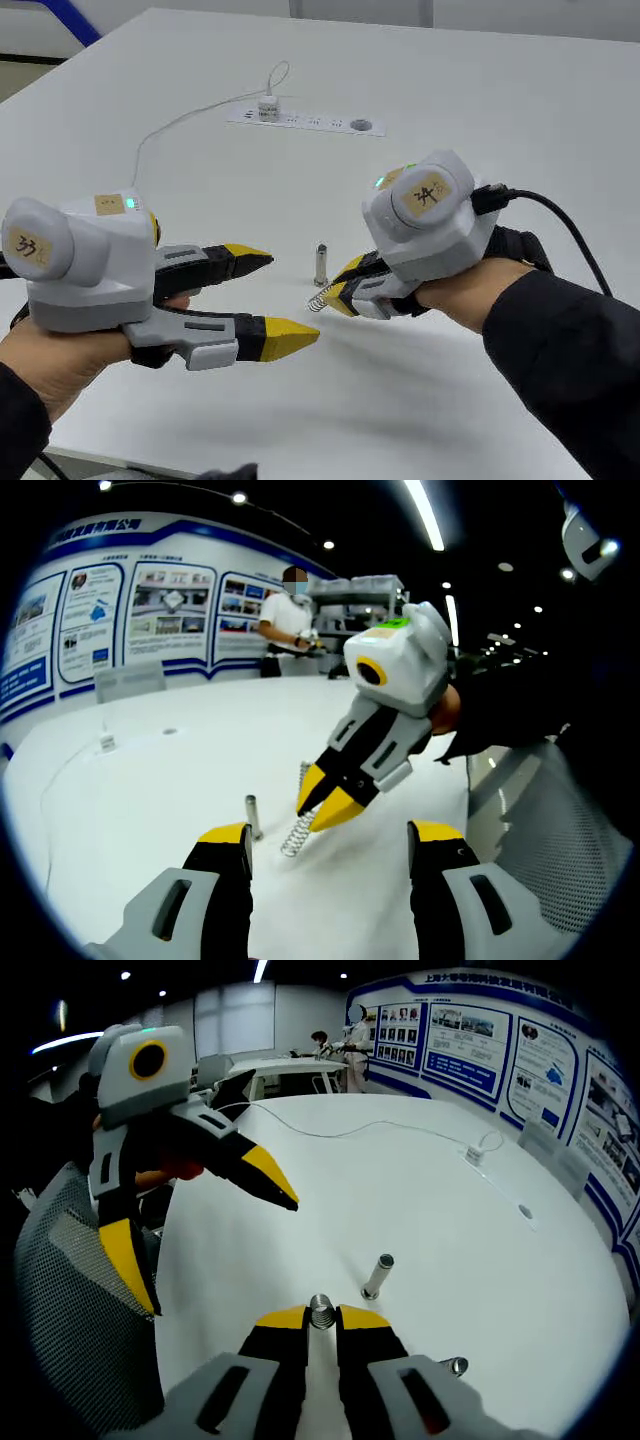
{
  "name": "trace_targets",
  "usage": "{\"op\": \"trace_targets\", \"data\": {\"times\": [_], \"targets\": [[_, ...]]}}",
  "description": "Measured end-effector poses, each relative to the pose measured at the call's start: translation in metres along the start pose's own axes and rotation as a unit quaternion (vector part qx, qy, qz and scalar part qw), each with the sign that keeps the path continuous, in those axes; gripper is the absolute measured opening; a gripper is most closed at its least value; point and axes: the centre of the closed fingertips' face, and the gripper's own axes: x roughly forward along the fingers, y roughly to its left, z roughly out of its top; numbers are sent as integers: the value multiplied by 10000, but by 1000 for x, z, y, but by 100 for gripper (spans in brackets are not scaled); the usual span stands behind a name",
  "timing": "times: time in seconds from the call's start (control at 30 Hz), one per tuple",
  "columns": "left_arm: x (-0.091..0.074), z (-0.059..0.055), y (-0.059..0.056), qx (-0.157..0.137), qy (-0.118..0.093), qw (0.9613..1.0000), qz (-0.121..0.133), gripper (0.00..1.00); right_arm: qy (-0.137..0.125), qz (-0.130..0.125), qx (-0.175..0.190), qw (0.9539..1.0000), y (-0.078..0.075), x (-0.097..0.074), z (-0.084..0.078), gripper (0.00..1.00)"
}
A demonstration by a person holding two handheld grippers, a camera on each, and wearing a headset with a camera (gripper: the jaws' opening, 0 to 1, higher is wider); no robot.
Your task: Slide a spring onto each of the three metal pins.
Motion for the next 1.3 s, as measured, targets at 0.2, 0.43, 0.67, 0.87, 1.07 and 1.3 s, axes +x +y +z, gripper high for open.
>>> {"op": "trace_targets", "data": {"times": [0.2, 0.43, 0.67, 0.87, 1.07, 1.3], "targets": [[2, -2, -2, 113, 85, 9999, -40, 63, -61, 168, 1, 9998, 12, -20, 15, 12], [4, -5, -3, 375, 185, 9991, -71, 54, -145, 358, -46, 9992, 29, -37, 34, 11], [4, -6, -5, 736, 217, 9970, -77, 37, -97, 441, -199, 9988, 43, -39, 40, 11], [4, -5, -10, 963, 203, 9950, -175, 18, -133, 473, -227, 9985, 46, -40, 43, 11], [5, -2, -11, 962, 141, 9950, -226, 12, -229, 475, -219, 9984, 48, -42, 49, 11], [5, 0, -15, 900, 101, 9954, -306, 11, -375, 470, -223, 9979, 49, -42, 56, 11]]}}
